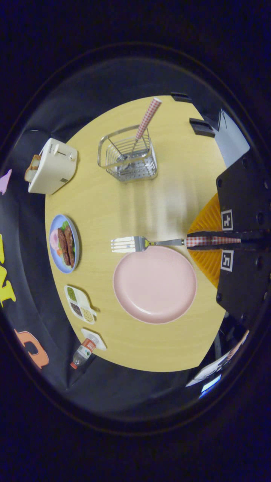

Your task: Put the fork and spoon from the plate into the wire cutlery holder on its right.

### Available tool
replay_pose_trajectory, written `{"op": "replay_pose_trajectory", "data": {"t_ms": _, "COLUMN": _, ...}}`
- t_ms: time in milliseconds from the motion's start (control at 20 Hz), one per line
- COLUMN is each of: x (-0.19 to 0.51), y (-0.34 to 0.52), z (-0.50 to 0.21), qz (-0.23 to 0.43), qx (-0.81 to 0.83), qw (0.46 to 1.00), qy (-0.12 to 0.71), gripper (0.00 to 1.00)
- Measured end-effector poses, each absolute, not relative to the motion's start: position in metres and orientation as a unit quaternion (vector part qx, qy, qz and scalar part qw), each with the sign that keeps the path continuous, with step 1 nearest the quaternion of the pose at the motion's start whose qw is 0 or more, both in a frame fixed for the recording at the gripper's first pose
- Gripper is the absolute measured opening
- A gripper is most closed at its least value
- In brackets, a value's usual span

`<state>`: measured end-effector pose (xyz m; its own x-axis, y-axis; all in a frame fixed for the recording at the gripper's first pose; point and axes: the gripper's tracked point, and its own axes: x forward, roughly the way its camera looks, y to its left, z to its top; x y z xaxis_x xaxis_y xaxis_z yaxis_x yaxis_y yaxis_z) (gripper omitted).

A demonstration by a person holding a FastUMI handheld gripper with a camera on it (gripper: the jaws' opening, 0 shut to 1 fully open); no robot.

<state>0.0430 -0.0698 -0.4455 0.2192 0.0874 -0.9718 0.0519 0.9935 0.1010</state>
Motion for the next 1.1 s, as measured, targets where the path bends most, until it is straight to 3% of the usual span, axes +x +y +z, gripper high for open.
{"op": "replay_pose_trajectory", "data": {"t_ms": 650, "x": 0.042, "y": -0.17, "z": -0.418, "qz": 0.038, "qx": 0.071, "qw": 0.771, "qy": 0.632, "gripper": 0.04}}
{"op": "replay_pose_trajectory", "data": {"t_ms": 1100, "x": 0.044, "y": -0.204, "z": -0.41, "qz": 0.059, "qx": 0.059, "qw": 0.729, "qy": 0.68, "gripper": 0.04}}
